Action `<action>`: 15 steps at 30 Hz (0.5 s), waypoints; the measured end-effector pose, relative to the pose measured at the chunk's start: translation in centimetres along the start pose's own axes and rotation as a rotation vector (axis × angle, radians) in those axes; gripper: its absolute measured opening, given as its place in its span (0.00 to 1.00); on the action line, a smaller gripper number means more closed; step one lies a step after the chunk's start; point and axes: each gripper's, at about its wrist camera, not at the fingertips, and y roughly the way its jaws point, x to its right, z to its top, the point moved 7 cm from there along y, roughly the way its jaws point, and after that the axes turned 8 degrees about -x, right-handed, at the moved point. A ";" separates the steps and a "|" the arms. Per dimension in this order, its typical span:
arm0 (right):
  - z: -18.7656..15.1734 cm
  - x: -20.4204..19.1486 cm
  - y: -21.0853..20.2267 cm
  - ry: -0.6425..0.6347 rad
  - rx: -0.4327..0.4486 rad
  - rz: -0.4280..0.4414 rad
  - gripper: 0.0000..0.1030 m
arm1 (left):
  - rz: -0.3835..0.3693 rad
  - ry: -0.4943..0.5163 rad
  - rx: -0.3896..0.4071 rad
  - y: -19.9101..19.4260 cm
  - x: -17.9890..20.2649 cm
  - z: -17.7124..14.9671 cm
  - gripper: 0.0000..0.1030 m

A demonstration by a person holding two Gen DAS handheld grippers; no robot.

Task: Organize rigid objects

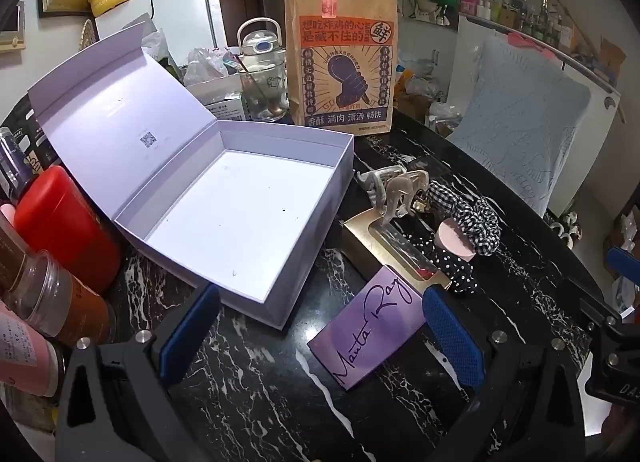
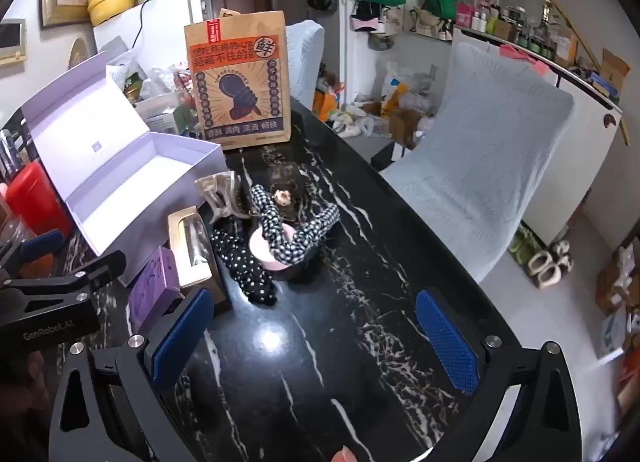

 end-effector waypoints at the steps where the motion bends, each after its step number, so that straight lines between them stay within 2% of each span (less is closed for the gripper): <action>1: 0.0 0.0 0.0 -0.004 0.010 -0.006 1.00 | 0.007 0.002 -0.001 0.0 0.0 0.0 1.00; 15: 0.2 -0.4 -0.5 -0.023 0.027 -0.010 1.00 | -0.015 0.005 0.010 -0.5 0.0 -0.1 1.00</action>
